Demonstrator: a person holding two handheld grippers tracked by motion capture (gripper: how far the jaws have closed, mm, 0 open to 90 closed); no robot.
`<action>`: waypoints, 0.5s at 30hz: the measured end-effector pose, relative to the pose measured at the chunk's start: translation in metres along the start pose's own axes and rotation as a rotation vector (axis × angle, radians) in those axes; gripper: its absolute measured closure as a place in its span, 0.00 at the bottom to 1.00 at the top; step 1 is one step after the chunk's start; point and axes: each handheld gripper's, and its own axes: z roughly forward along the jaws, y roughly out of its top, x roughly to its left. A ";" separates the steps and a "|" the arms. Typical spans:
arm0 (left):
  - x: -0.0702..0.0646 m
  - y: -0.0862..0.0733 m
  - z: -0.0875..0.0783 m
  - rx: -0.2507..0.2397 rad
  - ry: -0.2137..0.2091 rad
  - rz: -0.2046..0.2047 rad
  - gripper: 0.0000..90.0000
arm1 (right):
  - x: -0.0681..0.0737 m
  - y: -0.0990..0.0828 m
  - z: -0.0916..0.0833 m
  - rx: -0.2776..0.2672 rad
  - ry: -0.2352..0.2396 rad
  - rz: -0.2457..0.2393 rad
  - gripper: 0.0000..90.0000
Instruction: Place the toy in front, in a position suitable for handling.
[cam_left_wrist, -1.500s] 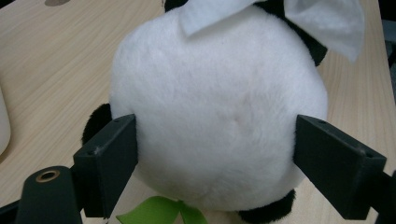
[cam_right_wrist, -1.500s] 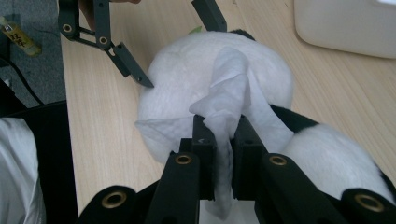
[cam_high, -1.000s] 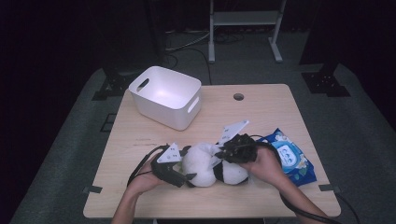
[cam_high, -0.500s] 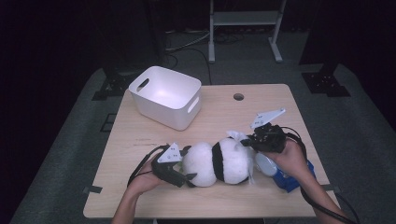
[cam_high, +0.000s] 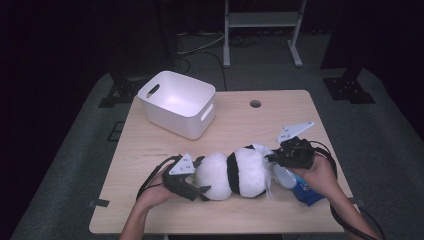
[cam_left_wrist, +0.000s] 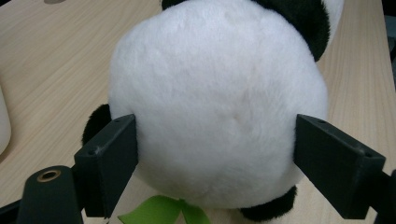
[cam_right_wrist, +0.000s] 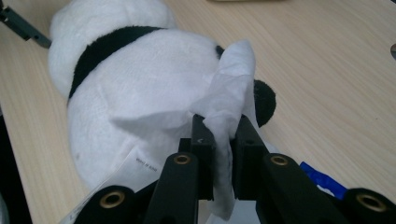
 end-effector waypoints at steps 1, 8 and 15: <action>0.000 0.000 0.000 0.001 0.000 0.003 0.17 | -0.002 0.002 0.002 -0.001 -0.002 0.000 0.90; 0.001 0.000 0.000 0.004 -0.003 -0.002 0.17 | -0.001 0.008 0.004 -0.034 0.001 -0.003 0.90; -0.001 0.002 0.000 0.009 0.003 -0.009 0.17 | 0.025 0.016 0.000 -0.045 0.035 -0.069 0.89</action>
